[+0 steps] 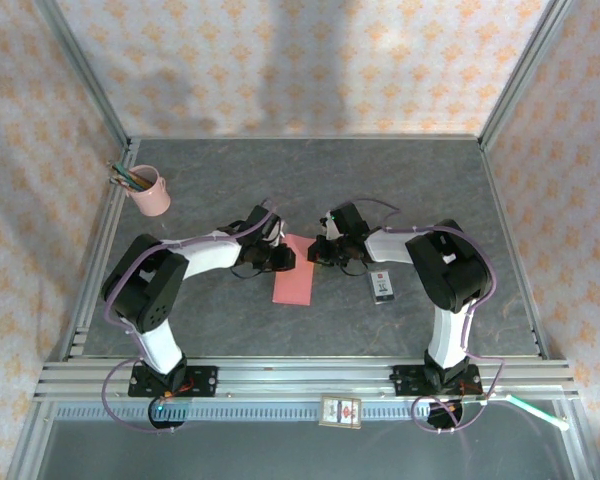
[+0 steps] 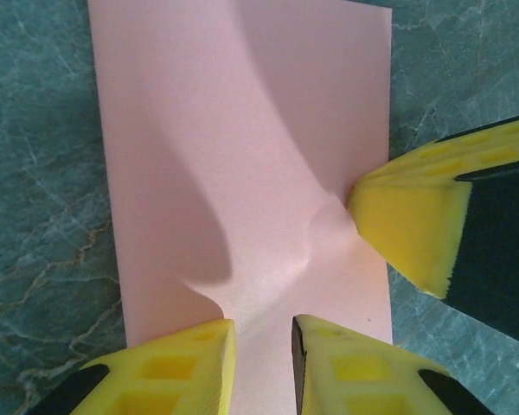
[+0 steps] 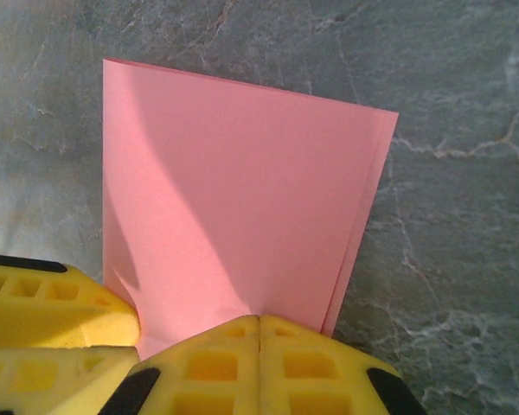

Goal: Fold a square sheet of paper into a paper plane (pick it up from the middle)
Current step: First fold in half a square sheet of paper at the center of the table.

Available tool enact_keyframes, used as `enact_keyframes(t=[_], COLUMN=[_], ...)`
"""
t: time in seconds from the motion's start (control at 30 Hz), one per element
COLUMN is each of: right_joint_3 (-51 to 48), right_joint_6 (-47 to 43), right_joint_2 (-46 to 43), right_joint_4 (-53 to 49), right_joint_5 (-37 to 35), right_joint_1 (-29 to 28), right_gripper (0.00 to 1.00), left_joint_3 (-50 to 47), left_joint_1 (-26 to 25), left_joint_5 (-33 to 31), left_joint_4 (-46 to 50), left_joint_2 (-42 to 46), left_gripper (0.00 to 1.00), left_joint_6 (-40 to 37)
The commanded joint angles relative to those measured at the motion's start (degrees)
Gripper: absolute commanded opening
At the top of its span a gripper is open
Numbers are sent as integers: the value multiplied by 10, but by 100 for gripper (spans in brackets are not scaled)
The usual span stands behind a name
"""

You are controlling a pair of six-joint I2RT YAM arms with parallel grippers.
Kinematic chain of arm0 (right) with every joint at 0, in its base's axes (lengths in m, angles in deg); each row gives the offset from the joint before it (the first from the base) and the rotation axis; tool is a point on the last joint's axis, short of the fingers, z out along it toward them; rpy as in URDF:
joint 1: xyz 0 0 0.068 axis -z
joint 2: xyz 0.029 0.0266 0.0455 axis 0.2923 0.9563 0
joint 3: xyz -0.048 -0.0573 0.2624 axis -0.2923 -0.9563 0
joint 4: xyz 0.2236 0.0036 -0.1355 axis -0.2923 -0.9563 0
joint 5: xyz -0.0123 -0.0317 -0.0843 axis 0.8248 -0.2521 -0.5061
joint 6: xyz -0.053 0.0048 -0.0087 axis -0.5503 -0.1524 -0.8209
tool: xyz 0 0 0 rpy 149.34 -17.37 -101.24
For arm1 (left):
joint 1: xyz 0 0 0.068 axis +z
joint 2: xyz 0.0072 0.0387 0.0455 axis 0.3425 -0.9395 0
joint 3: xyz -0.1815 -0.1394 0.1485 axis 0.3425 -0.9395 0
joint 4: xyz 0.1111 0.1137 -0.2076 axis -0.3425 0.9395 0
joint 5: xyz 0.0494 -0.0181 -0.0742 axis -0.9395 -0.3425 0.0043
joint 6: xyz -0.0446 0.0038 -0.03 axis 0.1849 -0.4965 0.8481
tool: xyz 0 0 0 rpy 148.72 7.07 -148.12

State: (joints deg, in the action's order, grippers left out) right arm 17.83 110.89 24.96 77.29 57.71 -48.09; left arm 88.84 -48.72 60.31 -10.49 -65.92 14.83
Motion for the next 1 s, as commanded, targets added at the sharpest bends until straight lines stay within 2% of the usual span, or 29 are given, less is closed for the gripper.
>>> enact_keyframes(t=[0.0,0.37,0.77,0.97], right_joint_3=[-12,-17,-16,-13], right_joint_6=[-17,-16,-16,-17], right_joint_2=[43,45,43,45], right_joint_4=[-62,-61,-64,-65], right_joint_5=[-100,-103,-107,-107], right_joint_1=[2,2,2,2], right_gripper=[3,2,2,2], left_joint_3=[-5,-36,-82,-111], left_joint_1=[11,22,9,5], left_joint_5=[-11,-18,85,90], left_joint_4=[2,-1,-68,-77], left_joint_2=[-12,-4,87,90], left_gripper=[29,30,32,32], left_joint_6=[-15,-22,44,45])
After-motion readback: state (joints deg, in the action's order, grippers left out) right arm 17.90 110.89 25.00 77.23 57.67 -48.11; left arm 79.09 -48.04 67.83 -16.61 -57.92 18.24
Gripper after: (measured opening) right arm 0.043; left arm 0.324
